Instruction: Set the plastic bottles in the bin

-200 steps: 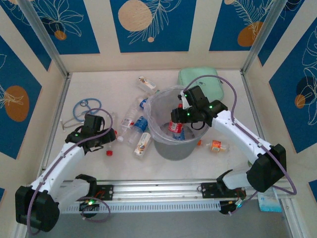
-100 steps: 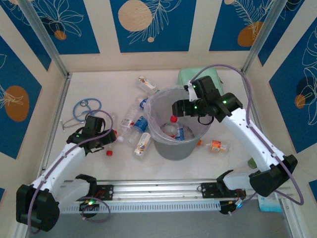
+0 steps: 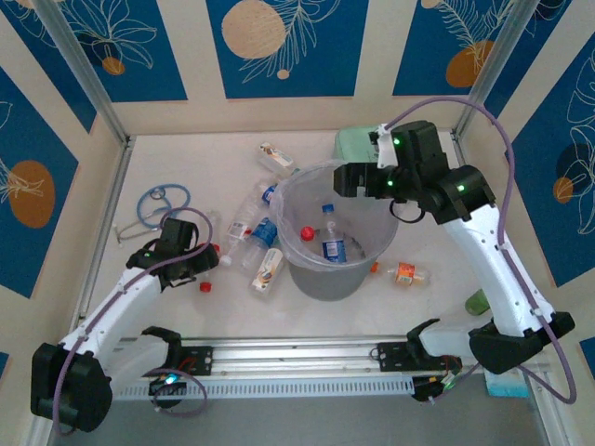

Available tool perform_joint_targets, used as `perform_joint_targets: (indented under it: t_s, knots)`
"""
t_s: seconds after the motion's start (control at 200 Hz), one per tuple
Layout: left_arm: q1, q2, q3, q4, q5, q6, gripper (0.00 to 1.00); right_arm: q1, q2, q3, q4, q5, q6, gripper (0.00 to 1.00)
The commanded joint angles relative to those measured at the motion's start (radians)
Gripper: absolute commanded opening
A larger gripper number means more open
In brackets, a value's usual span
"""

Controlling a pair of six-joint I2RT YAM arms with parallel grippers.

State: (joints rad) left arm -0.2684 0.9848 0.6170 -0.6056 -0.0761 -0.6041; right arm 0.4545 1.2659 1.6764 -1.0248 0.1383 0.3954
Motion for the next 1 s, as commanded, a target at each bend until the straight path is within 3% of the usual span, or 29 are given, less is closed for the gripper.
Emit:
perform_joint_targets:
  t_s: [0.0,0.165,0.335,0.625,0.835,0.996]
  knots:
    - [0.013,-0.003,-0.038,0.013,0.045,-0.026,0.77,-0.023,-0.014,0.032,0.017,-0.020,0.059,0.99]
    - [0.030,0.015,-0.055,0.027,0.046,-0.027,0.81,-0.014,-0.042,0.007,0.044,0.055,0.141,0.99]
    - [0.031,0.025,-0.106,0.125,0.069,0.003,0.81,-0.013,-0.064,-0.033,0.063,0.117,0.079,0.99]
    - [0.032,0.095,-0.109,0.117,0.064,0.047,0.85,0.042,0.005,-0.008,0.029,0.146,-0.122,0.99]
    - [0.032,0.134,-0.110,0.162,0.065,0.084,0.70,0.079,-0.091,-0.204,0.248,0.125,-0.239,0.99]
    - [0.032,0.149,-0.117,0.183,0.066,0.107,0.59,0.065,-0.137,-0.247,0.302,0.195,-0.194,0.99]
